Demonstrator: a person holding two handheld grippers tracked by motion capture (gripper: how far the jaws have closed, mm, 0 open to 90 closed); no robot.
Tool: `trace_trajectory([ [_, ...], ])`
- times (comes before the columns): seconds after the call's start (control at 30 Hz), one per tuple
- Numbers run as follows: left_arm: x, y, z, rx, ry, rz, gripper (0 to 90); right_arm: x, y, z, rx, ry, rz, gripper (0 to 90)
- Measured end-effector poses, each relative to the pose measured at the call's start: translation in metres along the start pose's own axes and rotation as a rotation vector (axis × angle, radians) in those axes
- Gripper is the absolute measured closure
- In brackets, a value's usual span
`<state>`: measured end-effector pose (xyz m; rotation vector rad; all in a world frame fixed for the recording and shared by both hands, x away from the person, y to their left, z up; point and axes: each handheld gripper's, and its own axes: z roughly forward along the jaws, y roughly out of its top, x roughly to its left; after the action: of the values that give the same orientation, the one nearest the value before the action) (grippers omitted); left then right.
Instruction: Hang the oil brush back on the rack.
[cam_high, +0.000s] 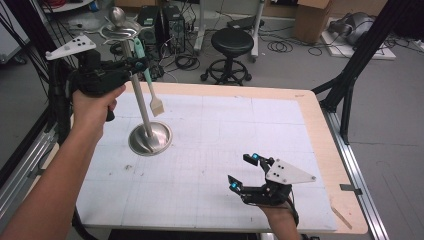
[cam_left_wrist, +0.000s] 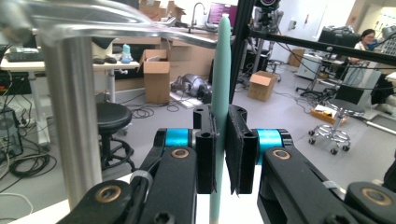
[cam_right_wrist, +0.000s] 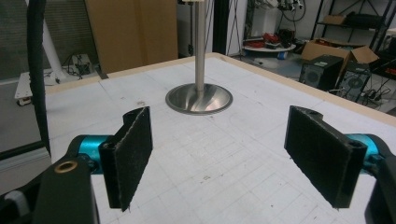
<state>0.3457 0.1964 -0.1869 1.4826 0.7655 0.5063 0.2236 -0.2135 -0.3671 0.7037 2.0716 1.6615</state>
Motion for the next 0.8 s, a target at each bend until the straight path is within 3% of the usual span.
trace_trajectory([
  [0.3,0.003,-0.002,-0.004,-0.002,0.014,0.003,80.0,-0.002,-0.001,-0.003,-0.005,-0.008,0.010,23.1],
  [0.37,0.003,-0.002,-0.007,0.009,0.013,-0.003,65.6,-0.003,-0.001,-0.004,-0.006,-0.012,0.004,23.1],
  [0.43,0.001,-0.003,-0.010,0.011,0.026,0.012,57.4,-0.004,-0.002,-0.005,-0.005,-0.015,0.010,23.0],
  [0.63,-0.001,-0.010,-0.024,-0.019,0.008,0.046,41.7,-0.006,-0.003,-0.010,-0.005,-0.033,0.022,23.6],
  [0.8,-0.002,-0.033,-0.041,-0.046,-0.047,0.067,30.9,-0.010,-0.005,-0.016,-0.010,-0.062,0.034,23.1],
])
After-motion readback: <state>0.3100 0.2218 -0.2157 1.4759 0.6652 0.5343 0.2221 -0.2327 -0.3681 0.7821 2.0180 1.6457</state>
